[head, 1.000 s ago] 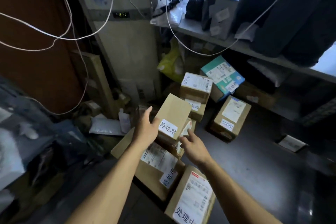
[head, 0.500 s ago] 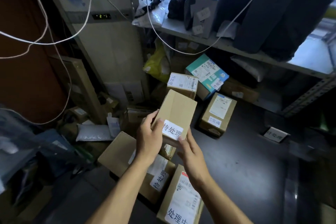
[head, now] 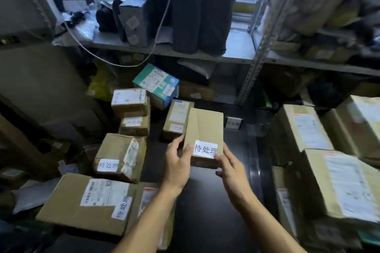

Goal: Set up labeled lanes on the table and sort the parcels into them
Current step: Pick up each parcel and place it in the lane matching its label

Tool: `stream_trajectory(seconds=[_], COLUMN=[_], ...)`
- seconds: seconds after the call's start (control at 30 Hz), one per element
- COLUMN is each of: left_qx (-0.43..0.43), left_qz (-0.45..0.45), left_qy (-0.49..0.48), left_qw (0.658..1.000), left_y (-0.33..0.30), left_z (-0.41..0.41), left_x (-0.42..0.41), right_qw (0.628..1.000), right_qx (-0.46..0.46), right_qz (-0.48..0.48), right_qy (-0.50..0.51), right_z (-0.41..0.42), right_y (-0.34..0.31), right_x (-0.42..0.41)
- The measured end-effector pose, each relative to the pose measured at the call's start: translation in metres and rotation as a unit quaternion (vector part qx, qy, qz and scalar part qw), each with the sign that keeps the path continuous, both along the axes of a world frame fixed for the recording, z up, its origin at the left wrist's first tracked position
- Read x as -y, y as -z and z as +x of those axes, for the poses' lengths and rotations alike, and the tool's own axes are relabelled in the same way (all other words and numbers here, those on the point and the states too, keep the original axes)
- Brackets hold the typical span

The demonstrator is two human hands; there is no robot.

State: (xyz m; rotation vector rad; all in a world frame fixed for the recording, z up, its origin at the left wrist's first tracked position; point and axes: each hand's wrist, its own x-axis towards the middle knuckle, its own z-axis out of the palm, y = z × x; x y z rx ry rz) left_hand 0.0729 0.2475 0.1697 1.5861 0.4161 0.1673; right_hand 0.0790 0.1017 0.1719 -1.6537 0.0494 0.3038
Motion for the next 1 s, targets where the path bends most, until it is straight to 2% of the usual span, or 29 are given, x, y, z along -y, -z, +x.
stream_trajectory(seconds=[0.23,0.47,0.83,1.0], left_qx=[0.004,0.033,0.089,0.094], left_qz=[-0.017,-0.018,-0.023,-0.037], left_qy=[0.081,0.101,0.172,0.173], left_qw=[0.997,0.994,0.981,0.980], left_y=[-0.012,-0.027,-0.054,-0.055], left_z=[0.002,0.003,0.005,0.015], left_x=[0.072,0.125,0.172,0.179], right_qw=[0.998,0.995,0.995,0.994], right_qx=[0.019,0.042,0.043,0.046], right_qz=[-0.017,-0.008,0.000,0.004], right_qy=[0.065,0.086,0.094,0.100], right_z=[-0.010,-0.019,-0.012,-0.006], right_y=[-0.014,-0.035,-0.065,-0.066], right_x=[0.076,0.136,0.201,0.209])
